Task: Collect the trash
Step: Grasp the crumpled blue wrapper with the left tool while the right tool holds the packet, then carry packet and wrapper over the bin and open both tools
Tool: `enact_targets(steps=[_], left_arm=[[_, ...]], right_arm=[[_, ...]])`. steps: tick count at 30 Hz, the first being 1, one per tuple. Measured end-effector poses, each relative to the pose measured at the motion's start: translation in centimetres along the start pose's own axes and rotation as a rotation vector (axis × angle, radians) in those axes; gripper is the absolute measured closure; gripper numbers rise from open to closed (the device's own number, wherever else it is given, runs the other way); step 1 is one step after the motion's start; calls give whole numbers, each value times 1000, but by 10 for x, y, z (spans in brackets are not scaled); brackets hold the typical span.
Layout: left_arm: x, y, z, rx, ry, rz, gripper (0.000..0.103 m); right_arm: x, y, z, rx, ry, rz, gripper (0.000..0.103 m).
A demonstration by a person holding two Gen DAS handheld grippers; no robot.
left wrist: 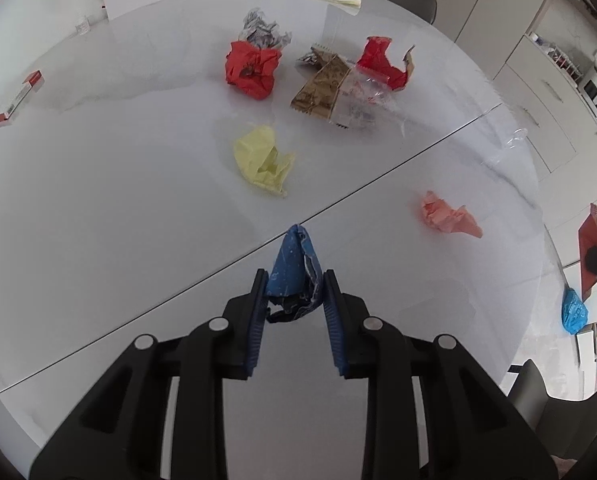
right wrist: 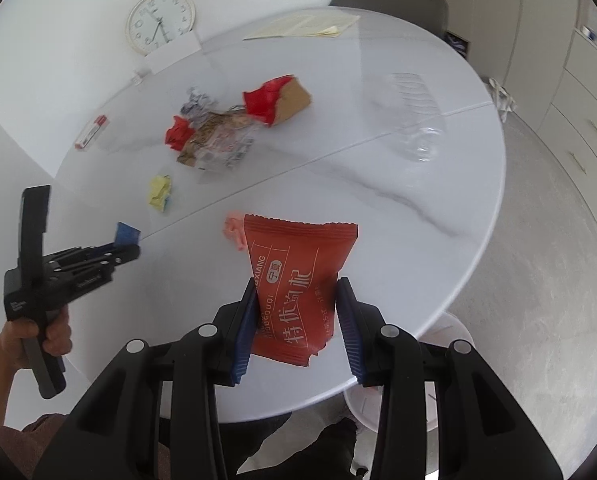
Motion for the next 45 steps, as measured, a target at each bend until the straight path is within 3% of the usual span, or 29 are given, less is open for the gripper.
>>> enact_targets(steps=[7,11,15,17,19,22,26,35,41,45], left_arm=[[42,-18,53,-115,90,58,76],[58,-19,95,-171,162,75,76],[62,-16,136,-233,224,71,75],[60,-11,157,-280,244,63,75],[60,-6,178,-327,260,58,75],[60,1,202,-369,278,50,75],[59,8,233,-401,312,40,75],[41,37,315,-471,408,-25,75],[8,59,352,-501,407,-106,74],[-8,67,362,-505,387,-139,66]], right_arm=[[32,38,70,-110,122,-15,64],[18,72,112,-179,188,-77,62],[-10,106,142,-228,197,-141,62],[-27,122,154,-253,184,-181,52],[-39,131,162,-265,190,-209,31],[-39,139,172,-281,221,-227,22],[-11,132,189,-333,264,-174,9],[71,100,229,-358,319,-15,4],[102,89,247,-349,335,46,3],[109,89,256,-367,329,50,3]])
Point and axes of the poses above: each gripper's, at about its wrist camera, not at the fingertips, and x roughly against the way its jaws point, z to its right, y to its underside, the point moved 1 cm from there along -x, roughly the way its jaws point, and after that the axes turned 14 degrees about z, right-handed, at the moved point
